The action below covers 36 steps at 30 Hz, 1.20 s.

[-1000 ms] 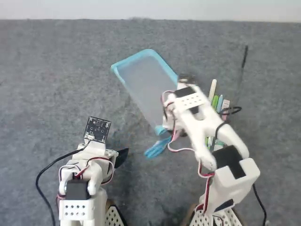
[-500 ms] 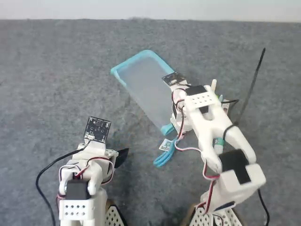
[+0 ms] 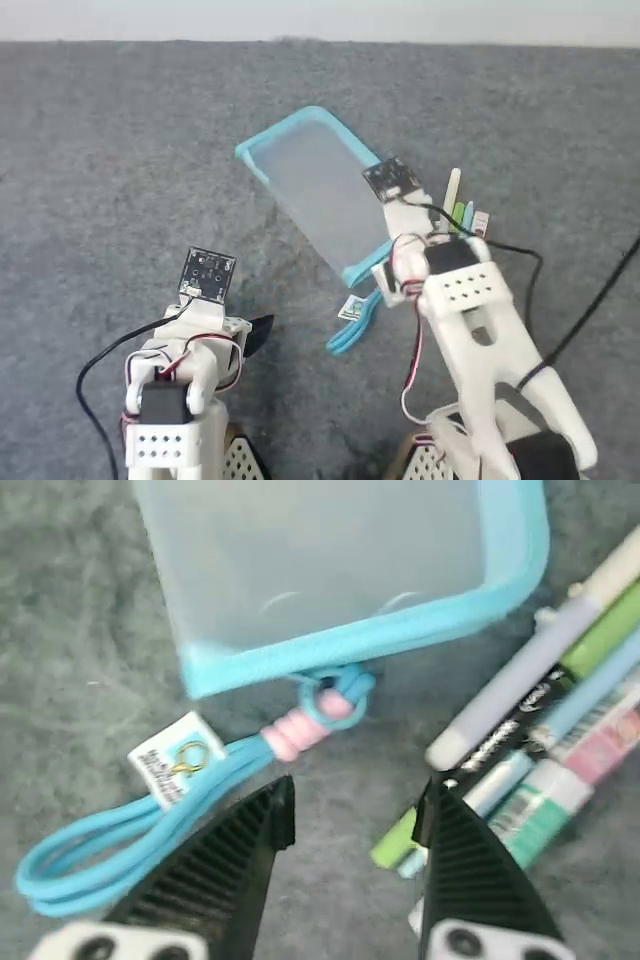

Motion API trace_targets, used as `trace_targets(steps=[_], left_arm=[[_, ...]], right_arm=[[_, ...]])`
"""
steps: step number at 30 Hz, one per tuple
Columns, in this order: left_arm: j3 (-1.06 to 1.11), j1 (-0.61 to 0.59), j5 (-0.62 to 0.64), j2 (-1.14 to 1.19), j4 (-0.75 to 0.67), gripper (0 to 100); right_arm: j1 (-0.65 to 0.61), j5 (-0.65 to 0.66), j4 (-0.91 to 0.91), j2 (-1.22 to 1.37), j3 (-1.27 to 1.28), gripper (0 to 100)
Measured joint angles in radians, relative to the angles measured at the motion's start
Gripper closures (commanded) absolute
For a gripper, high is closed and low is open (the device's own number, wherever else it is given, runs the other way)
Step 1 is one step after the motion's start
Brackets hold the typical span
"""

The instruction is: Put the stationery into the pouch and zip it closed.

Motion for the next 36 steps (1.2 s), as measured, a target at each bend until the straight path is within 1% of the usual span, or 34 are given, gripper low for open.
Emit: trace_targets(steps=[3, 7, 10, 13, 16, 18, 20, 22, 26, 31, 36], left_arm=[[0.000, 0.000, 0.000, 0.000, 0.000, 67], [0.000, 0.002, -0.002, 0.000, 0.000, 67], [0.000, 0.032, -0.002, 0.000, 0.000, 67], [0.000, 0.052, -0.003, 0.000, 0.000, 67], [0.000, 0.054, -0.025, 0.000, -0.052, 67], [0.000, 0.054, -0.087, 0.000, -0.110, 67], [0.000, 0.058, -0.155, 0.000, -0.186, 67], [0.000, 0.060, -0.178, 0.000, -0.227, 67], [0.000, 0.058, -0.167, 0.000, -0.229, 67], [0.000, 0.014, -0.166, 0.000, -0.219, 67], [0.000, 0.009, -0.166, 0.000, -0.218, 67]], right_arm=[[-0.025, -0.029, -0.009, 0.000, 0.020, 79.3], [-0.026, -0.075, -0.083, 0.000, 0.074, 79.3], [-0.028, -0.132, -0.149, 0.000, 0.114, 79.3], [-0.066, -0.195, -0.180, 0.000, 0.117, 79.4], [-0.091, -0.236, -0.193, 0.000, 0.117, 79.5], [-0.091, -0.255, -0.212, 0.003, 0.117, 79.5], [-0.094, -0.273, -0.241, 0.041, 0.117, 79.6], [-0.097, -0.287, -0.245, 0.107, 0.107, 79.6], [-0.092, -0.304, -0.247, 0.236, 0.077, 79.6], [-0.066, -0.307, -0.249, 0.334, 0.018, 79.6], [-0.064, -0.408, -0.255, 0.394, -0.040, 79.6]])
